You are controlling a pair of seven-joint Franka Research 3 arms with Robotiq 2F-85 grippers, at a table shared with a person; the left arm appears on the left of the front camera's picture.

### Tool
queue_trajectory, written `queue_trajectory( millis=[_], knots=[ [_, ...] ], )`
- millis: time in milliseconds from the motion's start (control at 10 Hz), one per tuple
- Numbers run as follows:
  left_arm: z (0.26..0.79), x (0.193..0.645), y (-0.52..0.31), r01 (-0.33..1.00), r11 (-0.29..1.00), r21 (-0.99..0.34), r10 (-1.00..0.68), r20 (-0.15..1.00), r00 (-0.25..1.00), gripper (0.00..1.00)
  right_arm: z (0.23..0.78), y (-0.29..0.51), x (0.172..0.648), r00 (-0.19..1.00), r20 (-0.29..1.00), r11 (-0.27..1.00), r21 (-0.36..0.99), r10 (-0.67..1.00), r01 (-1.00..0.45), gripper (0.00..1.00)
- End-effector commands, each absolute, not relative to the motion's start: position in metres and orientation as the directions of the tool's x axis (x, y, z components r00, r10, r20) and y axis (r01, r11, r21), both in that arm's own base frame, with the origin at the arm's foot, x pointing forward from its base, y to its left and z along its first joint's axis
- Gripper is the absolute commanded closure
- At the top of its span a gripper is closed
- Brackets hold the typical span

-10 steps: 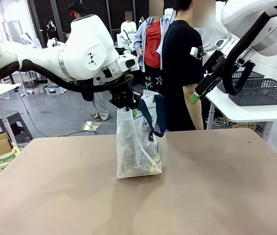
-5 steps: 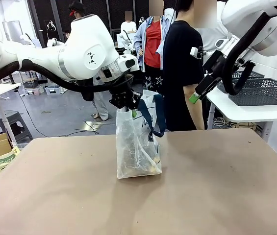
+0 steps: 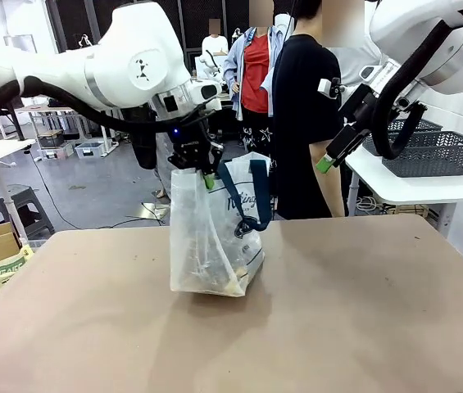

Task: Transfer purchased items from the store into the shopping bag.
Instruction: Move the Reusable shopping bag to the right side of the table.

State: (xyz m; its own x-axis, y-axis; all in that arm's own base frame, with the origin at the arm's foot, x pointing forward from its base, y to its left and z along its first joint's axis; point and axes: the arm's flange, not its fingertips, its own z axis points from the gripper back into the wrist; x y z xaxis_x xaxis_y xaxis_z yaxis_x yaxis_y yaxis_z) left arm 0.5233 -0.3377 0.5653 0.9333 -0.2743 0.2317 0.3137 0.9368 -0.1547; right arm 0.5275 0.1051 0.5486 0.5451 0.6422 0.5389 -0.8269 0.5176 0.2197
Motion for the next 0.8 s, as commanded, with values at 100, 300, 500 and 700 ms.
queue_trajectory(
  millis=[100,300,500,700],
  knots=[
    [0.598,0.515,-0.313,0.182,0.979,-0.092,-0.151,0.276,0.949,1.00,0.551,0.106,0.531,0.558,0.524,0.527,0.226,0.643,-0.819,0.00],
    [0.612,0.504,-0.285,0.132,0.988,-0.086,-0.097,0.326,0.940,1.00,0.551,0.106,0.531,0.558,0.524,0.527,0.226,0.643,-0.819,0.00],
    [0.622,0.493,-0.255,0.079,0.994,-0.082,-0.044,0.368,0.929,1.00,0.551,0.106,0.531,0.558,0.524,0.527,0.226,0.643,-0.819,0.00],
    [0.629,0.482,-0.225,0.058,0.995,-0.083,-0.021,0.389,0.921,1.00,0.551,0.106,0.531,0.558,0.524,0.527,0.226,0.643,-0.819,0.00]
  ],
)
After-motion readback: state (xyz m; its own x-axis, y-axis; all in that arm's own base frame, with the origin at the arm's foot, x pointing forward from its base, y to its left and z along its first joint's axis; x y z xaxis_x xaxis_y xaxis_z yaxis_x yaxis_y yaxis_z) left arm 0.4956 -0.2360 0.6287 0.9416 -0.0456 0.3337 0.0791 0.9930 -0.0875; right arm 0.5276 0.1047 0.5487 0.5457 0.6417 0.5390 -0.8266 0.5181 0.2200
